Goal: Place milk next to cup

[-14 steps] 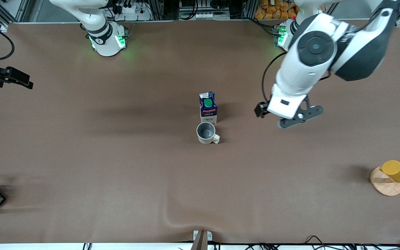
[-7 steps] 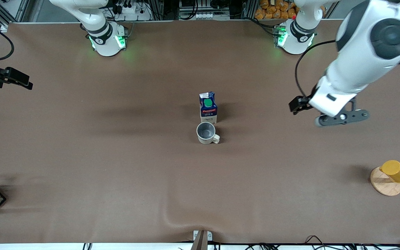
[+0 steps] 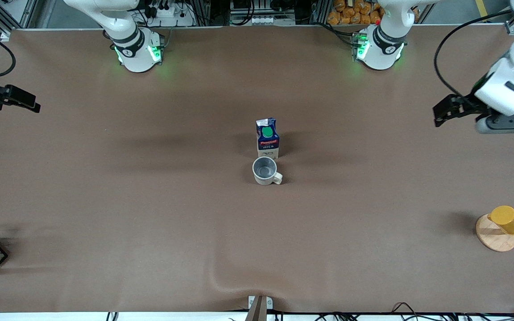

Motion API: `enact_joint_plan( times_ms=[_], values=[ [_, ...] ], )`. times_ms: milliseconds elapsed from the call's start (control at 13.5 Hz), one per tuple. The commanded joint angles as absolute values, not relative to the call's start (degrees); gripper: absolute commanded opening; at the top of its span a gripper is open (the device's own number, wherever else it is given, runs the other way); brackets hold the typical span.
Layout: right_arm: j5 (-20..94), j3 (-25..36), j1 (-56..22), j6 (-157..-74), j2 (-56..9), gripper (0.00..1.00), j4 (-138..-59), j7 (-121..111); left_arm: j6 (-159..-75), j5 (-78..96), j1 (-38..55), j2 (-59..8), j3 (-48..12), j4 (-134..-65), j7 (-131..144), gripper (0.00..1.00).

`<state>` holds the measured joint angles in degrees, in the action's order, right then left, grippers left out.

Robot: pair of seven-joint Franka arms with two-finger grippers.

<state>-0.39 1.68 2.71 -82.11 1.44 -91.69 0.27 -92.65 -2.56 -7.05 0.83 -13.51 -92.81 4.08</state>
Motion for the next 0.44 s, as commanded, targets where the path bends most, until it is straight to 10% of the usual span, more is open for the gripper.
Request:
enact_joint_plan(
  times_ms=[0, 370],
  values=[
    [-0.9, 1.2, 3.3, -82.1, 2.5, 1.00, -92.5, -0.4, -92.3, -1.9, -6.0, 2.2, -11.4, -94.2, 0.8, 1.00],
    [-0.9, 1.3, 4.0, -82.6, 2.6, 1.00, -92.5, -0.4, -91.2, 0.5, -5.8, 2.5, -9.4, -94.0, 0.9, 1.00]
  ],
)
